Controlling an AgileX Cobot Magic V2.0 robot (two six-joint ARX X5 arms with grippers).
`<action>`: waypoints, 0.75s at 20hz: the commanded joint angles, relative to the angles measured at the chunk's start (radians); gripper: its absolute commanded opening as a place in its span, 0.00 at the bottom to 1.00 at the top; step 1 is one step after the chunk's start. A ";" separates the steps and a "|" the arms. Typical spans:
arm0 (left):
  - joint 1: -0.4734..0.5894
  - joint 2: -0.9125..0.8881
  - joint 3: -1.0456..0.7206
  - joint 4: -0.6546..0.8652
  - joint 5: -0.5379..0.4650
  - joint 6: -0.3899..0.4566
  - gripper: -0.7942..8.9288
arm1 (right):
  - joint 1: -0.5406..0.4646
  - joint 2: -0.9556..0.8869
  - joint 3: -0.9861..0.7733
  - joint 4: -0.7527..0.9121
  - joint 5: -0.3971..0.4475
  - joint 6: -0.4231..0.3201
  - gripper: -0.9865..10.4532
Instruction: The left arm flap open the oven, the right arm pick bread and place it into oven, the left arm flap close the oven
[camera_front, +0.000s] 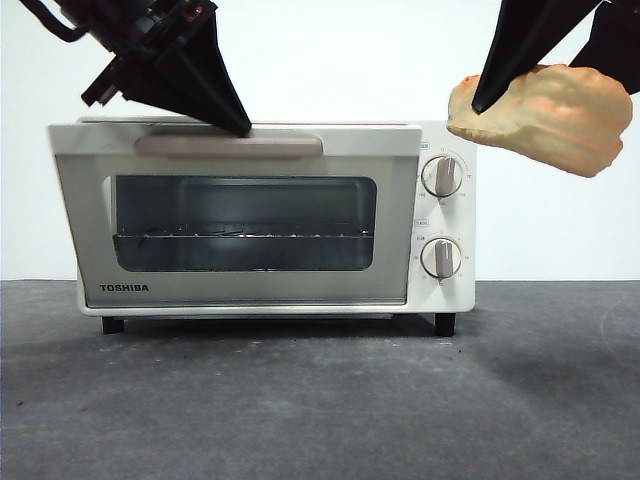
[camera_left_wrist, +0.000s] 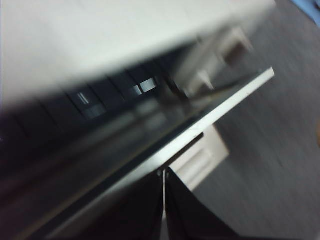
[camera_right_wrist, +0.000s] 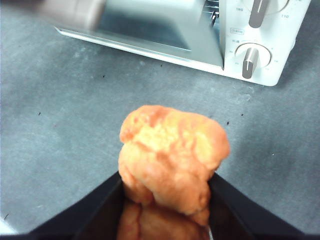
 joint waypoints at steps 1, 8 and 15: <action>-0.024 0.048 -0.020 -0.121 -0.012 0.015 0.10 | 0.011 0.002 0.037 0.008 -0.001 -0.017 0.27; -0.098 0.048 -0.020 -0.261 0.013 0.004 0.10 | 0.011 0.005 0.100 -0.003 -0.010 -0.038 0.27; -0.128 0.047 -0.020 -0.302 -0.003 -0.011 0.10 | 0.011 0.019 0.100 -0.002 -0.031 -0.038 0.27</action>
